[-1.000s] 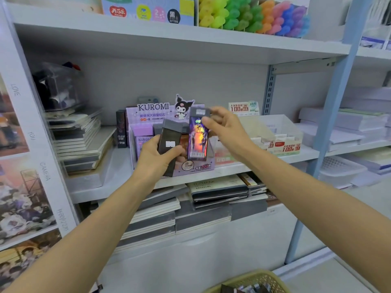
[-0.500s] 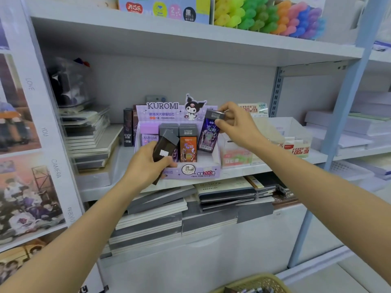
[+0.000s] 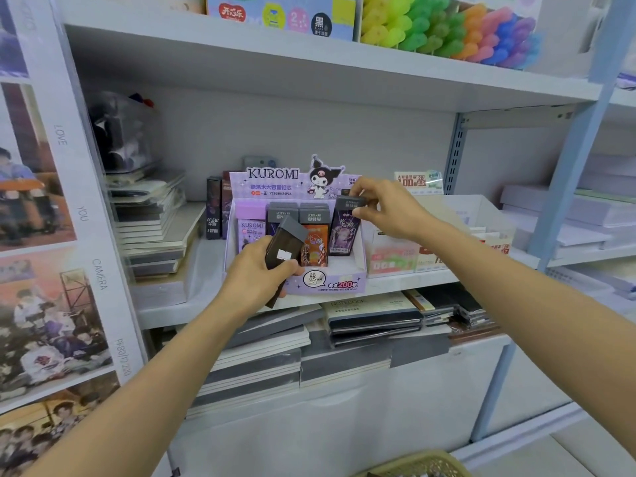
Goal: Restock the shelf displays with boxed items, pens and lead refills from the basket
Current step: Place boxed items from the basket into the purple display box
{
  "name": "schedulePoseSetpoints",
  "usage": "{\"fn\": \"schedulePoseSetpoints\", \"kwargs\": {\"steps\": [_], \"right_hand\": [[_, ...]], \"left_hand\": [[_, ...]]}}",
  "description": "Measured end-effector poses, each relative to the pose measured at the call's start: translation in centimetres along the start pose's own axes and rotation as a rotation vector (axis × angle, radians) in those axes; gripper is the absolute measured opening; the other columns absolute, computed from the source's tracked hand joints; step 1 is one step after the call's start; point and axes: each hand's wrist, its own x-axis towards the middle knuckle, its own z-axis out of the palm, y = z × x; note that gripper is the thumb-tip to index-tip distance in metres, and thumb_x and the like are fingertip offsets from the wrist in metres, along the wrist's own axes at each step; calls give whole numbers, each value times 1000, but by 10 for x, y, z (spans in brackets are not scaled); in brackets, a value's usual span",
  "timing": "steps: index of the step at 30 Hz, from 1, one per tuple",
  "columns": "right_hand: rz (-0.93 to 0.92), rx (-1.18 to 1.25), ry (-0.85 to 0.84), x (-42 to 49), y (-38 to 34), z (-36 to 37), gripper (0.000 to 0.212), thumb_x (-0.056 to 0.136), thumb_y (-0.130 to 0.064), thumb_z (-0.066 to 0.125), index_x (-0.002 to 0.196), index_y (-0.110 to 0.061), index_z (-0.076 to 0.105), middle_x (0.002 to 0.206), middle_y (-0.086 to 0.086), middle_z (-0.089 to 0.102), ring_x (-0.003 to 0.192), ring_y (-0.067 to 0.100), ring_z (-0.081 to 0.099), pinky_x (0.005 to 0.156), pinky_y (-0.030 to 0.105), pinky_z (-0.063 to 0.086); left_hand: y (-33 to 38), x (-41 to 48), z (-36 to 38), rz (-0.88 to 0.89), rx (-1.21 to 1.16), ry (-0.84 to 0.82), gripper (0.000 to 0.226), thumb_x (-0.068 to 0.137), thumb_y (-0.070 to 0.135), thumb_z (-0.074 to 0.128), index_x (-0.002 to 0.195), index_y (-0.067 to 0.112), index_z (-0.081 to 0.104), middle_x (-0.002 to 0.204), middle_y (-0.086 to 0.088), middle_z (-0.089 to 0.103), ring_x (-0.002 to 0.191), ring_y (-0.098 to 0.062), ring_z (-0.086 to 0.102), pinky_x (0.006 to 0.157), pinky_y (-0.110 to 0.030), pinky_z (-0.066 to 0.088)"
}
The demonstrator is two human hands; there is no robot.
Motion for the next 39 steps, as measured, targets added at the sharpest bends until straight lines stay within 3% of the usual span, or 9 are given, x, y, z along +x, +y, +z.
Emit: {"fn": "schedulePoseSetpoints", "kwargs": {"steps": [3, 10, 13, 20, 25, 28, 33, 36, 39], "right_hand": [[-27, -62, 20, 3, 3, 4, 18, 94, -12, 61, 111, -10, 59, 104, 9, 68, 62, 7, 45, 68, 26, 34], [-1, -182, 56, 8, 0, 12, 23, 95, -14, 59, 117, -10, 57, 108, 14, 69, 93, 30, 62, 81, 39, 51], [-12, -188, 98, 6, -1, 18, 24, 94, -14, 60, 118, -11, 59, 107, 11, 68, 90, 25, 61, 73, 29, 43], [-29, -97, 177, 2, -1, 15, 27, 88, -9, 67, 114, -13, 62, 104, 6, 68, 88, 19, 60, 79, 34, 49], [0, 88, 7, 11, 10, -3, 18, 89, -11, 68, 106, -14, 64, 91, -1, 61, 64, 5, 44, 64, 25, 38], [-73, -11, -168, 19, 11, -18, 17, 89, -10, 67, 105, -16, 64, 91, -4, 62, 61, 6, 42, 58, 20, 35], [-93, -215, -224, 36, 4, -18, 27, 92, -11, 63, 119, -13, 62, 104, 0, 62, 72, 11, 47, 62, 26, 32], [-101, -264, -263, 35, 4, -23, 28, 93, -12, 60, 121, -14, 63, 110, 3, 65, 73, 4, 47, 63, 24, 34], [-117, -323, -202, 32, 0, -15, 24, 93, -9, 58, 116, -12, 63, 112, 6, 66, 88, 18, 55, 77, 33, 44]], "left_hand": [[1, 0, 0, 0, 14, 5, 13, 91, 16, 65, 91, 25, 55, 88, -5, 70, 64, -20, 61, 47, -17, 47], [4, -4, 0, -8, 26, 0, 16, 89, 17, 66, 88, 27, 54, 84, -6, 66, 61, -20, 61, 46, -20, 48], [5, -5, 0, -10, 21, 1, 16, 90, 15, 66, 89, 27, 55, 82, -5, 64, 62, -20, 60, 44, -15, 46], [6, -5, 1, -13, 16, -4, 16, 90, 16, 66, 89, 27, 55, 81, -3, 63, 62, -20, 61, 45, -15, 46], [5, -6, 1, -4, 9, -13, 13, 91, 16, 65, 92, 25, 55, 82, -1, 63, 63, -18, 61, 46, -13, 46], [4, -5, 1, -4, 3, -15, 12, 91, 17, 66, 93, 23, 56, 81, -1, 62, 64, -18, 60, 46, -13, 46], [1, -3, 0, -9, 6, -8, 11, 90, 18, 66, 93, 23, 56, 83, -4, 64, 63, -19, 61, 47, -15, 47], [0, -4, 0, -12, -23, -22, 12, 89, 17, 66, 92, 24, 57, 89, -8, 67, 64, -16, 60, 48, -14, 47], [-1, -2, 4, -1, -5, -20, 14, 90, 17, 66, 91, 27, 56, 92, -9, 68, 62, -16, 60, 48, -16, 48]]}}
